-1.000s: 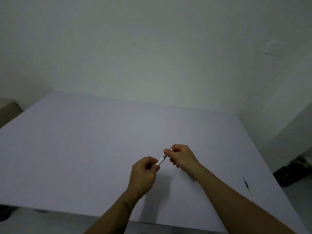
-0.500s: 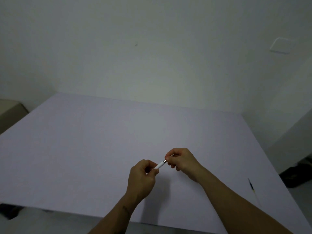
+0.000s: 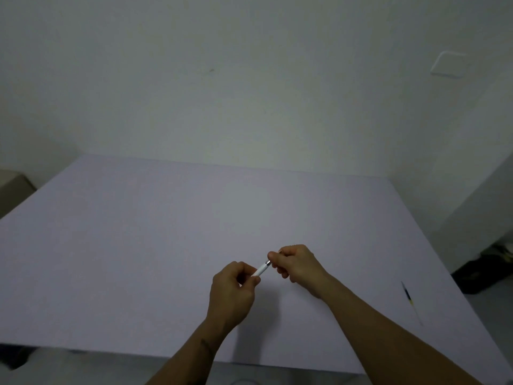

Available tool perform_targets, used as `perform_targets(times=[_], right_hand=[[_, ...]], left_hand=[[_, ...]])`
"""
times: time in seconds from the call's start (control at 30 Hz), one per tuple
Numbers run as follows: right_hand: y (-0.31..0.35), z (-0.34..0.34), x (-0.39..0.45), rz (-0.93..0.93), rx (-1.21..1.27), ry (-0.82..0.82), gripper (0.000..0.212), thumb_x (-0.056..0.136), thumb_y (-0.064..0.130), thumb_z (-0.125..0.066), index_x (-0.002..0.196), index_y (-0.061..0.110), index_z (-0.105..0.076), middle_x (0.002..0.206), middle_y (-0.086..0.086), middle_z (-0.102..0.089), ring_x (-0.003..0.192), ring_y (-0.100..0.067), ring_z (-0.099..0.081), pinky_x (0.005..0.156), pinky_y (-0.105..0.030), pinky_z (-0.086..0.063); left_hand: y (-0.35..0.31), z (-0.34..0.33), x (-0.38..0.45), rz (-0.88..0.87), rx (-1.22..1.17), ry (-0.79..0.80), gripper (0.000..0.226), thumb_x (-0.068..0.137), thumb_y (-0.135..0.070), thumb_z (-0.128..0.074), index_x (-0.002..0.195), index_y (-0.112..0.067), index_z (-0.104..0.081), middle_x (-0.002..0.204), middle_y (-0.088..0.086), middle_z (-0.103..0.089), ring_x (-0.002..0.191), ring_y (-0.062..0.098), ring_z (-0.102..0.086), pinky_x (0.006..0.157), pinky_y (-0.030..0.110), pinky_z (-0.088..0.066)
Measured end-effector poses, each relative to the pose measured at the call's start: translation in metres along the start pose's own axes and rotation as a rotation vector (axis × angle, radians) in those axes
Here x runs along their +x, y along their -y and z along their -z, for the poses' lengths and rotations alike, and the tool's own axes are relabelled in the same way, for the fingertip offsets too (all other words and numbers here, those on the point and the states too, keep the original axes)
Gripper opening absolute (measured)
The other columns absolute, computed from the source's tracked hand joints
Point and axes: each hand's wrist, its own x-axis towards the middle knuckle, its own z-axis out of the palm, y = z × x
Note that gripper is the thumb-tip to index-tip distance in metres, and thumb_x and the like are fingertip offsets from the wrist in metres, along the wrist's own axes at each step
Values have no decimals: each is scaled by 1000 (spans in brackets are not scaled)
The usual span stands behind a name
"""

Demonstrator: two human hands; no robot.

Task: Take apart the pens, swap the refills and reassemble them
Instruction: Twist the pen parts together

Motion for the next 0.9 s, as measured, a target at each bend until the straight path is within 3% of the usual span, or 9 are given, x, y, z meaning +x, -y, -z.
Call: perform_targets(times=[0.13, 0.27, 0.33, 0.43, 0.57, 0.73, 0.9], right_hand=[[-2, -2, 1, -124, 382, 95, 12, 88, 13, -66, 90, 8, -77, 73, -6, -64, 68, -19, -55, 56, -28, -45], [-1, -12, 3, -159, 389, 15, 15, 85, 19, -71, 80, 6, -69, 65, -4, -52, 59, -15, -46, 48, -25, -41], [-4, -13, 3, -167, 420, 6, 17, 85, 22, -72, 82, 6, -70, 67, -4, -53, 61, -16, -46, 48, -24, -41], [-10, -7, 3, -152, 519, 62, 11, 88, 11, -68, 91, 6, -77, 71, -2, -61, 68, -17, -50, 52, -26, -43], [-11, -8, 6, -138, 417, 15, 11, 85, 12, -71, 74, 8, -69, 67, -4, -55, 62, -17, -48, 50, -26, -41], [-11, -3, 5, -104, 432, 116, 12, 88, 8, -64, 92, 9, -76, 77, -6, -66, 70, -19, -58, 53, -25, -45], [-10, -7, 6, -128, 329, 35, 12, 89, 19, -68, 84, 9, -69, 76, -7, -60, 71, -20, -53, 55, -27, -44]], left_hand=[[-4, -2, 1, 17, -3, -1, 13, 82, -17, -73, 77, -27, -66, 72, -7, -64, 68, 13, -62, 59, 19, -48], [-4, -3, 0, 28, -27, 19, 11, 83, -16, -72, 77, -24, -66, 70, -3, -64, 65, 15, -61, 57, 19, -47], [-5, -4, -1, 44, -38, 26, 11, 84, -15, -71, 77, -22, -66, 69, -2, -63, 63, 14, -59, 57, 18, -46], [-7, -4, 0, 75, -49, 24, 10, 84, -14, -71, 78, -20, -67, 68, -1, -63, 61, 13, -58, 55, 17, -45], [-9, -5, 1, 77, -42, 39, 11, 84, -15, -71, 77, -21, -67, 67, -2, -63, 60, 13, -58, 54, 15, -44], [-12, -4, 3, 107, -58, 73, 7, 86, -15, -69, 79, -18, -69, 68, 0, -64, 61, 13, -58, 56, 18, -45], [-16, -4, 6, 118, -53, 122, 6, 87, -17, -68, 81, -16, -70, 68, 0, -63, 61, 12, -57, 56, 19, -44]])
